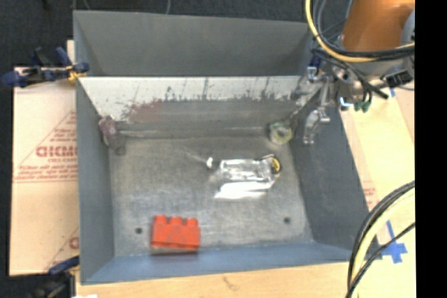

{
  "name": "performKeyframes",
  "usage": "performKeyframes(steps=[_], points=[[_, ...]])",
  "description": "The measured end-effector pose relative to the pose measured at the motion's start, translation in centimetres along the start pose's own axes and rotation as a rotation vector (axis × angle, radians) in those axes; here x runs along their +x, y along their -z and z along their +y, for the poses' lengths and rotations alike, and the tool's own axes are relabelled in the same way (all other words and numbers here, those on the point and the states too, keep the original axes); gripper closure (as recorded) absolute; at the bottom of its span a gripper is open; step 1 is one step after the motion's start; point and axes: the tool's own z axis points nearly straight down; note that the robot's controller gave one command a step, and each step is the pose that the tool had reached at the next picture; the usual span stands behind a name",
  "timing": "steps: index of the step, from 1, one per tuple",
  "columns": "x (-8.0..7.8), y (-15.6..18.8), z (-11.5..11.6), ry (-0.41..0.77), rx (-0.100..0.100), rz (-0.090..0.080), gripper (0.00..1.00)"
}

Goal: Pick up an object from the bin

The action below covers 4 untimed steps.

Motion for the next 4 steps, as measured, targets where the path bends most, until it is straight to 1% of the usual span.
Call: performKeyframes(steps=[1, 2, 3, 4], points=[[2.1, -11.3, 3.4, -0.187, 0.002, -0.011, 0.00], [6.1, -9.3, 11.8, -0.435, -0.006, 0.004, 0.00], [3.6, -13.7, 17.8, -0.286, -0.001, -0.001, 0.00], [3.6, -13.5, 17.9, -0.285, -0.004, 0.000, 1.00]])
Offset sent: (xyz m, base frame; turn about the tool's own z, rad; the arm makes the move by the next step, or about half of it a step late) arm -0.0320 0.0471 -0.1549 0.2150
